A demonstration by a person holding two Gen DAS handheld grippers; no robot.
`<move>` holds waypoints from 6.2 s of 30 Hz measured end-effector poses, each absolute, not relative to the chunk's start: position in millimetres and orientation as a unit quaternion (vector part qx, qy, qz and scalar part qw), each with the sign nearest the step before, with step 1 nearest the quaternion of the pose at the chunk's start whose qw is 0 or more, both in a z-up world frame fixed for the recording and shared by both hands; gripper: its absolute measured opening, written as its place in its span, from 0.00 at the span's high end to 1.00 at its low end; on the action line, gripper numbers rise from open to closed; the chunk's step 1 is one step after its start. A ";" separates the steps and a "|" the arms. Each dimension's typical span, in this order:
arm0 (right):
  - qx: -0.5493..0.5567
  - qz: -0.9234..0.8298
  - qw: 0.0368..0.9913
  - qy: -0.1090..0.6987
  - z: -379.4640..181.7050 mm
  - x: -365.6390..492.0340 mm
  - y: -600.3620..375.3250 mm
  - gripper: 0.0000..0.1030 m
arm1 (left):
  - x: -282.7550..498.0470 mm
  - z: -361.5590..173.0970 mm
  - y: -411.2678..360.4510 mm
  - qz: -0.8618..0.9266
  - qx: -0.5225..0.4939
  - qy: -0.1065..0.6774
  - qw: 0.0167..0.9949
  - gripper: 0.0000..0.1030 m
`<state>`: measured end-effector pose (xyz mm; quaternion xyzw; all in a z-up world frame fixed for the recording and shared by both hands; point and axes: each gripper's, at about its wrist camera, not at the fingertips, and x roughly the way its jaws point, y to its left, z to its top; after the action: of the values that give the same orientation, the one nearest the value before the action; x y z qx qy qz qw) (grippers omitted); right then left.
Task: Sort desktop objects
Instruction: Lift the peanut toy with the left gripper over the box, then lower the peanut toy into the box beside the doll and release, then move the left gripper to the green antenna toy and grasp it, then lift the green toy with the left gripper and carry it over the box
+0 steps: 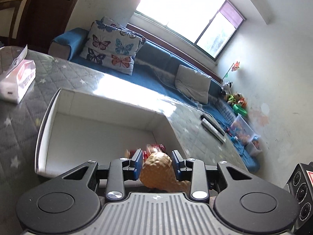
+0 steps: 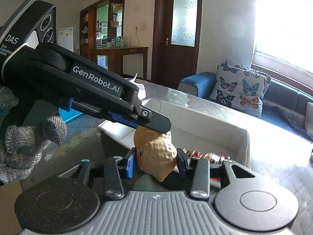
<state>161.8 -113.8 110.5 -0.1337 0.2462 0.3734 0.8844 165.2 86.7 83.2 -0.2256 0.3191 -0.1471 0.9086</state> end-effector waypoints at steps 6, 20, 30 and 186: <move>-0.142 0.364 0.878 0.276 104.1 219.4 -96.5 0.59 | 222.4 67.3 96.9 -0.137 -0.248 0.332 0.900 0.66; -0.144 0.351 0.850 0.366 65.1 316.7 -67.1 0.59 | 314.3 13.4 123.1 -0.111 -0.299 0.380 0.868 0.66; -0.149 0.338 0.839 0.399 54.7 324.6 -60.4 0.59 | 319.4 10.6 119.3 -0.097 -0.293 0.400 0.863 0.67; -0.104 0.372 0.857 0.341 79.0 263.9 -71.8 0.53 | 224.9 34.2 130.2 -0.096 -0.317 0.360 0.872 0.68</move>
<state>263.9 -71.8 79.0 -0.1036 0.3412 0.3719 0.8570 224.9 130.2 34.2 -0.3170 0.3595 -0.0961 0.8724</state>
